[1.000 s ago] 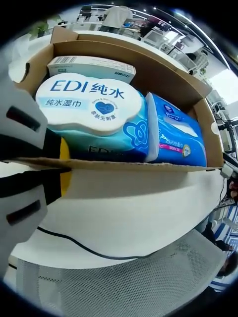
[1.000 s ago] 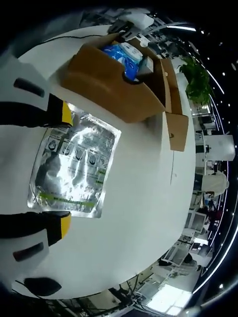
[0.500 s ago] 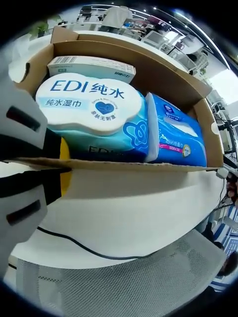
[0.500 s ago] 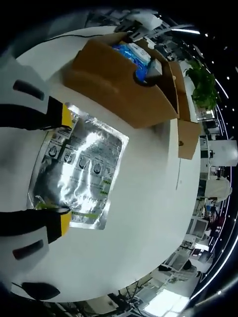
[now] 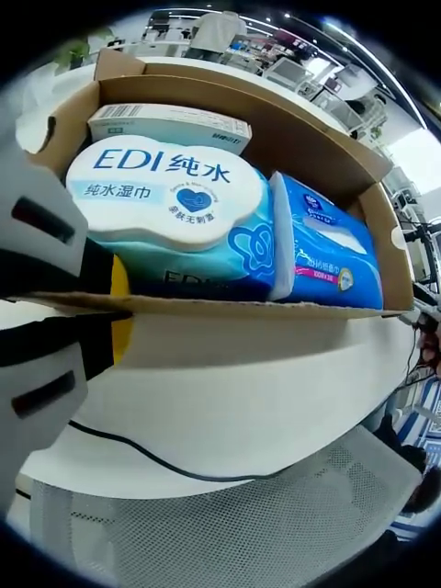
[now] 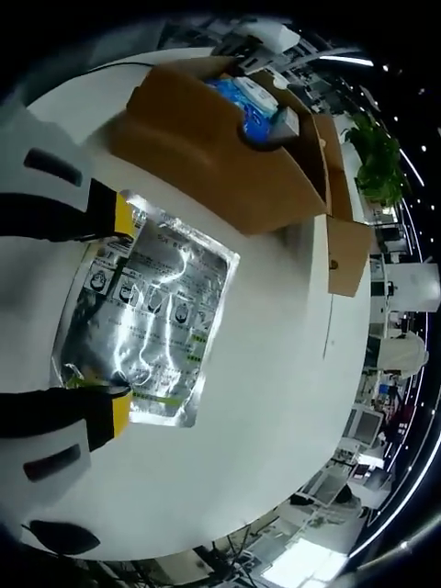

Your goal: Operate the shoe box by opening the lid, removing the specified soft item, and placing it in the target area until the item is outside and the box remains undamaged.

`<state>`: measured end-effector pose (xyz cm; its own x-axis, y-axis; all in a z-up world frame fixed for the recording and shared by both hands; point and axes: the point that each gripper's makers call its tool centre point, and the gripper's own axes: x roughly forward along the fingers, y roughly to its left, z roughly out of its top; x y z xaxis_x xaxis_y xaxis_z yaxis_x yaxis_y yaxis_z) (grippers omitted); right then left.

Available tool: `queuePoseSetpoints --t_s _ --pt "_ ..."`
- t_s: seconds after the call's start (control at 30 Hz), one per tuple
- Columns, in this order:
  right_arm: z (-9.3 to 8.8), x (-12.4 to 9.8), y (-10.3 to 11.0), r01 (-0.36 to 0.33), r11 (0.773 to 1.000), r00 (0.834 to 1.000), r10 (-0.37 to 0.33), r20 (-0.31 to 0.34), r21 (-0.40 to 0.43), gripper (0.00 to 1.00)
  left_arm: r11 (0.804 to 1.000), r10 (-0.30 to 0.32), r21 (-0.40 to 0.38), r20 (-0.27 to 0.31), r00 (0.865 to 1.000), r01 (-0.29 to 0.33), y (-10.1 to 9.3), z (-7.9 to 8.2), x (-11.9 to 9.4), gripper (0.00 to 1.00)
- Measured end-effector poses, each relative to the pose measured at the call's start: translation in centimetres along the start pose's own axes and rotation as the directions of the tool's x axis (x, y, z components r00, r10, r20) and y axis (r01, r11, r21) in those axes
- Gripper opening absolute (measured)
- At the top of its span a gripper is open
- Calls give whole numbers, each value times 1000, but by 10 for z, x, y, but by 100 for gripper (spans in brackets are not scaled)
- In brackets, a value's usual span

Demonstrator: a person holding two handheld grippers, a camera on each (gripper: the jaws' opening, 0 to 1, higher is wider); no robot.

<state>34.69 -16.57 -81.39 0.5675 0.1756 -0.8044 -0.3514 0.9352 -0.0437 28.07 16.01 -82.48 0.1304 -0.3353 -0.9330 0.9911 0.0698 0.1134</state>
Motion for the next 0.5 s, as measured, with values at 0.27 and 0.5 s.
queuePoseSetpoints --t_s 0.27,0.5 --pt "8 4 -1 -7 1000 1000 7 -24 -4 62 1000 0 -1 0 1000 0 0 1 -1 2" --pt "16 10 -6 -14 1000 999 14 -35 -8 62 1000 0 -2 -1 1000 0 0 2 0 2"
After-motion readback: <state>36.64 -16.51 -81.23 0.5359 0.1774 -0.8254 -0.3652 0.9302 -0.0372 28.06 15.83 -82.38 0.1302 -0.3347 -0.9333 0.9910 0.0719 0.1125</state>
